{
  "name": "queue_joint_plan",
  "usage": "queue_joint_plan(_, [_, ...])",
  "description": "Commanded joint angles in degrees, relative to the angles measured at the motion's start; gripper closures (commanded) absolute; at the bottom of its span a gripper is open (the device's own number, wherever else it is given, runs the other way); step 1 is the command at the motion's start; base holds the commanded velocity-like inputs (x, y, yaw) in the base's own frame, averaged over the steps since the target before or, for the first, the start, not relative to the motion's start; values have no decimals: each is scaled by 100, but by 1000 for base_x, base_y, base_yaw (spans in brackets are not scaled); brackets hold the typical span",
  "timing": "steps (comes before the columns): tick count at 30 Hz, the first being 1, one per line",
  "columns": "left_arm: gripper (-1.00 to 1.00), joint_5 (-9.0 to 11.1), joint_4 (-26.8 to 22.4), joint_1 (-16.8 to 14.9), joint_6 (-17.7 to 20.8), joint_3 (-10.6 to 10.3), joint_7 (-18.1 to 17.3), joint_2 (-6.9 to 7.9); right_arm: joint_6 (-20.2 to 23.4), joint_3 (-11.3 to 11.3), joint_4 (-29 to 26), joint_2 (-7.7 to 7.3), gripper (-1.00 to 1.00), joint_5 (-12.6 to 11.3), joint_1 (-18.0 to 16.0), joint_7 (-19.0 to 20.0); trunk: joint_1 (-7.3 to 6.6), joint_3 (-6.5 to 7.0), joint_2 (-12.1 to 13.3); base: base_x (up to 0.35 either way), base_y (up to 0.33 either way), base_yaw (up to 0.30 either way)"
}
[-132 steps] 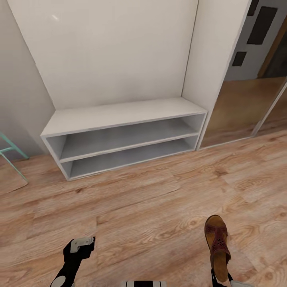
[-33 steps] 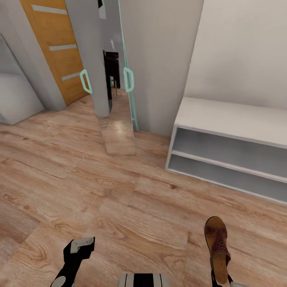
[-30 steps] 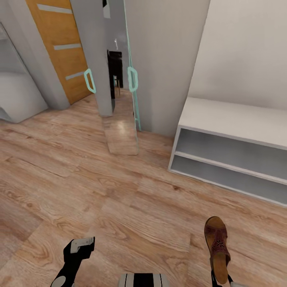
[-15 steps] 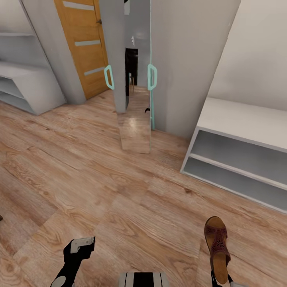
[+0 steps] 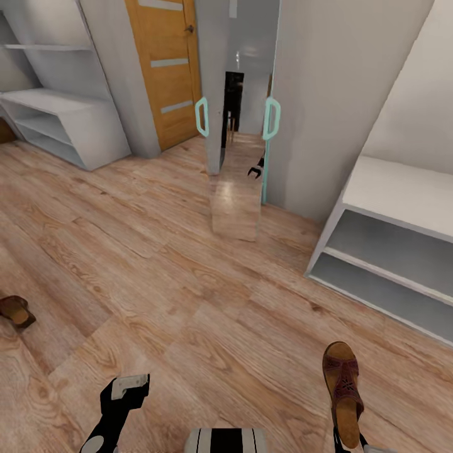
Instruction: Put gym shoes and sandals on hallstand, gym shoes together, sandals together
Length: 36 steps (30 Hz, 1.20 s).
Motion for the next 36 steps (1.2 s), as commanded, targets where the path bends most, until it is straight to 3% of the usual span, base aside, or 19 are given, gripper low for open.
queue_joint_plan(1, [-100, -11, 6, -2, -18, -6, 22, 1, -14, -20, 2, 2, 100, 18, -2, 9, -1, -9, -1, 0, 0, 233])
queue_joint_plan(21, [-100, -11, 3, -2, -11, -6, 22, 1, -14, -20, 2, 2, 100, 18, -2, 9, -1, -113, -1, 147, -84, 233])
queue_joint_plan(36, [-100, -11, 3, 0, -11, -6, 22, 1, -14, -20, 2, 2, 100, 17, -2, 9, -1, -191, -1, 16, -4, 233])
